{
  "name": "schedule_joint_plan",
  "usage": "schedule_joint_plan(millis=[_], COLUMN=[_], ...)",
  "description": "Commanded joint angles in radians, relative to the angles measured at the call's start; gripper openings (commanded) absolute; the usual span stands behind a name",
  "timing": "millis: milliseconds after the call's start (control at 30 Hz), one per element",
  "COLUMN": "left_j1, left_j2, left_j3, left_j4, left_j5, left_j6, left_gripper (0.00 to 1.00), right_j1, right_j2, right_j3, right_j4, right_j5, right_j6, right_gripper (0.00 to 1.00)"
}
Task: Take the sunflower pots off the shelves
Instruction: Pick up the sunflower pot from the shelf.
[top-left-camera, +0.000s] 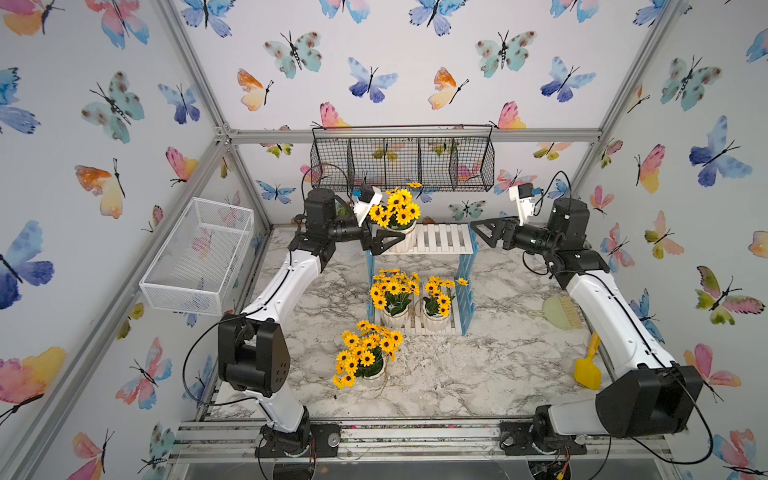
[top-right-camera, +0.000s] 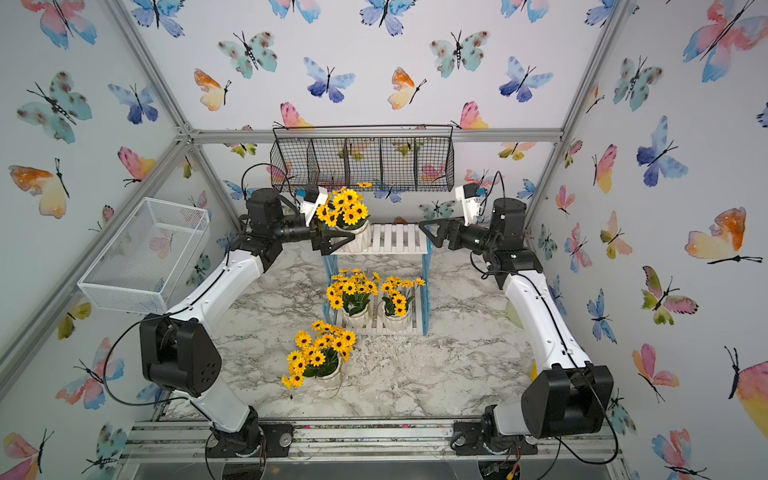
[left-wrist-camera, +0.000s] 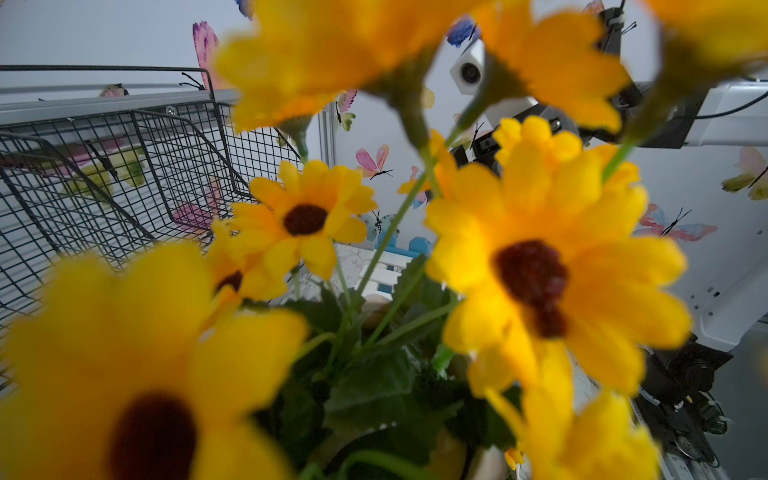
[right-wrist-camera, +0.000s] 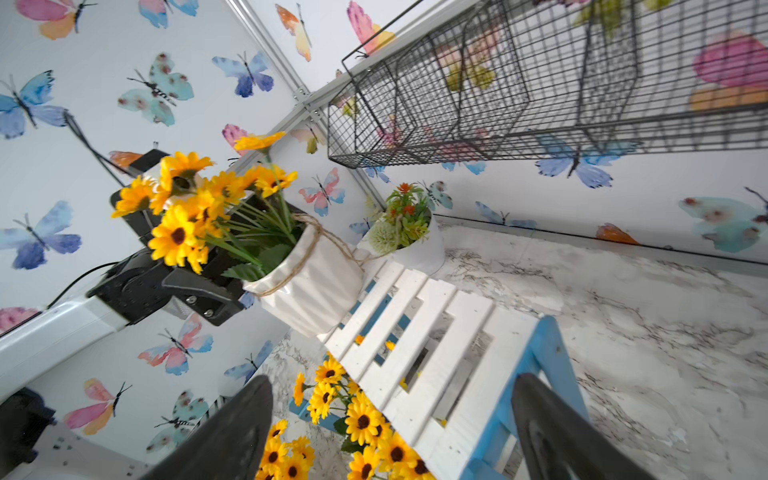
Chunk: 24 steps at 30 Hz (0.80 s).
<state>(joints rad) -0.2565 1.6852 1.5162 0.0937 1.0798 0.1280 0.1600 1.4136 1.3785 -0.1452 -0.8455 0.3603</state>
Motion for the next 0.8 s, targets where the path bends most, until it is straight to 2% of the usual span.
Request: schedule_joint_plan(millis=[0,300,767], left_j1=[-0.009,-0.011,-0.016], left_j2=[0.020,0.030,0.043], left_j3=[0.007,0.020,0.035], left_j4=[-0.015,-0.015,-0.018], left_j5=[0.039,0.049,0.063], left_j6=[0.009,0.004,-0.001], left_gripper=[0.98,0.98,0.98], right_j1=[0.039,0.175,0.252], right_j2=[0.016,0.090,0.187], right_j3=[0.041,0.070,0.082], right_j4=[0.000,0.063,0.185], right_j5=[-0.078,-0.122,-0.128], right_j6=[0.014,0.071,0.141], right_gripper=[0.91,0.85,0.81])
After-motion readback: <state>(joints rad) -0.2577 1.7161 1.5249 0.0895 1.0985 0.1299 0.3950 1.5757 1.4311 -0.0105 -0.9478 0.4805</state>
